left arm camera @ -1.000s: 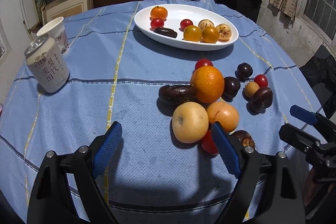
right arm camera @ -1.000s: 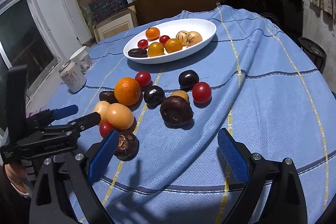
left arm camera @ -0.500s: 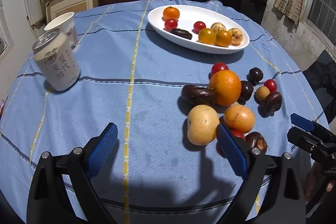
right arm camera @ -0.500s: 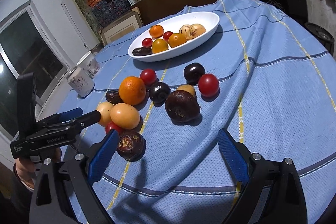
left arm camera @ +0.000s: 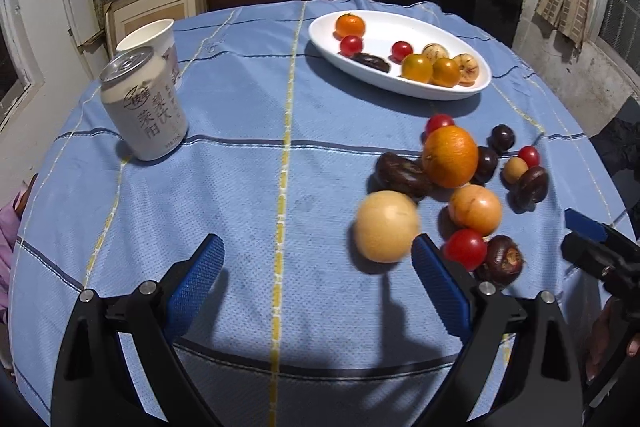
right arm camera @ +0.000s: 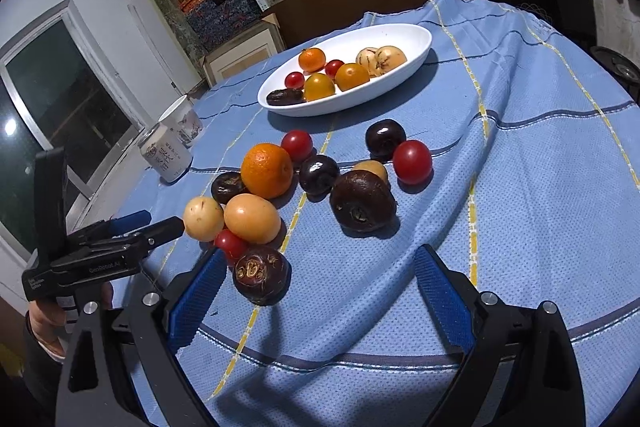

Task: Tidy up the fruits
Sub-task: 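Grasp a pale round fruit with the left gripper while the right gripper grasps a wrinkled brown fruit, then carry the pale fruit and wrinkled brown fruit onto the plate and open both grippers, then grasp a red tomato with the left gripper while the right gripper grasps a dark plum, then carry the red tomato and dark plum onto the plate and open both grippers, then move both grippers from the plate back over the remaining fruits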

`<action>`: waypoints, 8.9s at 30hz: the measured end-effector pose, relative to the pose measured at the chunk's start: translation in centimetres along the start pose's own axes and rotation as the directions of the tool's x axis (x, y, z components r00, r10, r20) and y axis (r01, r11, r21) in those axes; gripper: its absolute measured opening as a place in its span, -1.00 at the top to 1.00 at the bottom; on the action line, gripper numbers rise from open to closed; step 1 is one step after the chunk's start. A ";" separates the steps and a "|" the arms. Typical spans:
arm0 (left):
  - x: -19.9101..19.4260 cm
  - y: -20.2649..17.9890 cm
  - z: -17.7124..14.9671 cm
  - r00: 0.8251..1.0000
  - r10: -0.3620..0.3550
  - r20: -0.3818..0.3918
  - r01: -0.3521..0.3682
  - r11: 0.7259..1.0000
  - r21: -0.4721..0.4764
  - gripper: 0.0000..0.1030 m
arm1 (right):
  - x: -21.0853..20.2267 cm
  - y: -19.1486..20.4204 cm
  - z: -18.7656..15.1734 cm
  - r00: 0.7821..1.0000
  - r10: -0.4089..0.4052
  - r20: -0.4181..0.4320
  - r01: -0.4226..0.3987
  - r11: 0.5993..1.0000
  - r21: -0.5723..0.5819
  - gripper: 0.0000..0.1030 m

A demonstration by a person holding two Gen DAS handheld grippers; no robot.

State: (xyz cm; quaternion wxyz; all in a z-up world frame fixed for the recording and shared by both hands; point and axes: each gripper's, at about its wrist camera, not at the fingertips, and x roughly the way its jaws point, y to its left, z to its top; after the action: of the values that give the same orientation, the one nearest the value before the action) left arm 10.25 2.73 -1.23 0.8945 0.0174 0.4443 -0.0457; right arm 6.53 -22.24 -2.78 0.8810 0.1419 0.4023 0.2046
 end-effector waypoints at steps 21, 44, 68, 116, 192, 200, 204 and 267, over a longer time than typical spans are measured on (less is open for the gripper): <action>3.9 -1.6 1.0 0.996 -0.062 -0.069 0.063 0.998 0.019 0.19 | 0.6 1.0 -0.1 1.000 0.022 -0.019 -0.023 0.998 -0.053 -0.86; 3.5 -0.8 0.3 0.995 -0.071 -0.077 0.071 0.997 0.005 0.19 | 4.8 6.9 -0.5 0.978 -0.160 -0.135 0.103 0.929 -0.356 0.17; -2.2 -2.4 8.0 0.990 -0.118 0.078 0.112 0.990 0.080 0.19 | -2.5 2.7 9.8 0.995 -0.041 0.093 0.057 0.983 -0.177 0.18; -0.1 -3.8 6.3 0.994 -0.025 0.103 0.024 1.000 0.016 -0.74 | 1.0 -1.4 7.9 0.993 -0.074 0.097 0.068 0.996 0.064 -0.69; 0.4 -4.8 -0.4 0.974 -0.225 -0.008 0.225 0.974 0.035 0.46 | 1.8 -0.5 3.2 0.996 -0.086 0.039 0.089 0.993 -0.079 0.22; -0.5 -4.7 -0.5 0.983 -0.184 -0.018 0.184 0.983 0.011 0.46 | 0.4 0.1 3.5 0.996 -0.027 0.079 0.034 0.996 -0.088 0.22; -1.4 -4.9 0.3 0.985 -0.174 0.008 0.174 0.984 0.028 0.46 | 0.0 0.4 3.6 0.996 -0.031 0.084 0.039 0.995 -0.087 0.22; 1.2 -6.0 8.1 0.983 -0.123 0.138 0.123 0.992 0.006 -0.65 | -0.3 -0.8 8.2 0.986 -0.093 0.140 0.081 0.992 0.092 -0.48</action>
State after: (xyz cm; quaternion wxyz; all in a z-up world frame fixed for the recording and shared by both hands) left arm 16.82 -3.94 2.77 0.9187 -0.0145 0.3815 -0.1016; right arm 12.79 -23.79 2.28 0.9090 0.1764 0.3517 0.1375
